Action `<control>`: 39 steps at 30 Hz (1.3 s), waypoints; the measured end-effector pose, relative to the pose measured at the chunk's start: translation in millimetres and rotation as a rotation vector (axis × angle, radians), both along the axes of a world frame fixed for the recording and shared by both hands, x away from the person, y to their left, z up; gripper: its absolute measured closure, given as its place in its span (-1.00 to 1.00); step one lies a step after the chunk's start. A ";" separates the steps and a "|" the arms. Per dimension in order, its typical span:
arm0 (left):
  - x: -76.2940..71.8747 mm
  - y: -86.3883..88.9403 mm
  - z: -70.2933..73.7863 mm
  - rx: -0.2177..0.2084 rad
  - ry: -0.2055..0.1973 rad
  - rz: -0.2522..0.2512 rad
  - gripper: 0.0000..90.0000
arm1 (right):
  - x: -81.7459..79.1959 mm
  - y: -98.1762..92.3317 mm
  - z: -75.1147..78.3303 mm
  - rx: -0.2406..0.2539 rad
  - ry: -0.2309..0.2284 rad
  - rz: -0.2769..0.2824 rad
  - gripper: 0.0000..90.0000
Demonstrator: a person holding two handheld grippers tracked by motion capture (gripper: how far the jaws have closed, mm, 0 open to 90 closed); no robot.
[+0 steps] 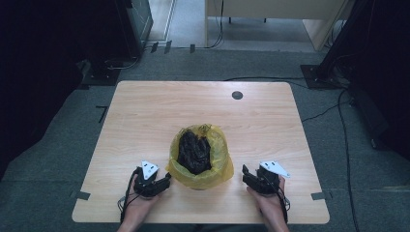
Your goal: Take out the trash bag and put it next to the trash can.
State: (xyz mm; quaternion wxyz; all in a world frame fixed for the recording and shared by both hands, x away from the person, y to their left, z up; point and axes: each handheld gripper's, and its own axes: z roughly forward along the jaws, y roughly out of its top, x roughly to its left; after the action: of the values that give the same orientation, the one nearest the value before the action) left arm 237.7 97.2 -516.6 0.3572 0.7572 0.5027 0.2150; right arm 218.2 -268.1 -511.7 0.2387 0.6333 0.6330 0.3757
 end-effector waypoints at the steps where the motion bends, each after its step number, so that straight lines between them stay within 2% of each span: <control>1: -0.1 -1.0 0.2 0.004 -0.001 -0.011 -0.12 | -0.4 -0.1 -0.2 0.001 0.002 0.004 -0.26; 3: -0.6 -2.3 0.5 0.006 0.002 -0.028 -0.14 | -1.1 -0.3 -0.5 0.001 0.003 0.011 -0.26; 4: -2.5 -5.9 0.7 0.004 0.014 -0.065 -0.16 | -2.9 -0.4 -0.7 0.002 0.010 0.029 -0.26; 7: -6.2 -11.2 1.1 0.012 0.019 -0.090 -0.18 | -5.6 -0.8 -2.3 0.014 0.033 0.071 -0.26; 12: -7.0 -14.9 2.0 0.013 0.005 -0.075 -0.19 | -12.4 1.2 -6.0 0.002 0.060 0.121 -0.27; 14: -6.4 -16.1 5.2 -0.002 -0.017 -0.071 -0.14 | -13.4 4.4 -6.1 -0.019 0.058 0.144 -0.28; 17: -5.6 -16.2 7.4 -0.011 -0.028 -0.063 -0.03 | -10.8 12.1 -6.9 -0.039 0.062 0.181 -0.32; 18: -3.7 -15.2 8.6 -0.030 -0.036 -0.061 0.00 | -9.5 15.0 -7.3 -0.046 0.060 0.193 -0.33; 22: -1.3 -14.1 10.4 -0.061 -0.040 -0.064 0.19 | -5.2 24.8 -7.4 -0.048 0.059 0.229 -0.35; 24: 1.6 -11.9 11.7 -0.140 -0.021 -0.068 0.33 | -2.8 28.7 -7.6 -0.043 0.057 0.231 -0.34; 27: 2.8 -10.7 12.5 -0.163 -0.019 -0.073 0.53 | 1.2 34.3 -7.5 -0.036 0.054 0.233 -0.27; 28: 3.1 -10.4 13.7 -0.184 -0.020 -0.081 0.60 | 2.8 35.9 -7.4 -0.032 0.051 0.238 -0.26; 31: 2.7 -11.4 15.3 -0.202 -0.028 -0.080 0.79 | 6.6 40.5 -6.4 -0.021 0.025 0.245 -0.17; 33: 3.0 -11.8 16.1 -0.210 -0.029 -0.075 0.87 | 7.5 45.3 -5.2 -0.019 -0.020 0.275 -0.11; 36: 4.2 -10.8 17.4 -0.237 -0.021 -0.066 0.95 | 5.9 52.5 -3.4 -0.030 -0.071 0.273 0.14; 39: 2.8 -9.9 21.3 -0.244 -0.037 -0.061 0.98 | 4.5 53.1 -1.4 0.011 -0.120 0.238 0.46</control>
State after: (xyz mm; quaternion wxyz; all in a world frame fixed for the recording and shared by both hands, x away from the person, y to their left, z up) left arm 240.5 87.3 -495.3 0.4623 0.7191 0.4952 0.1552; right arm 222.7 -215.0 -513.1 0.2265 0.5314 0.6861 0.4421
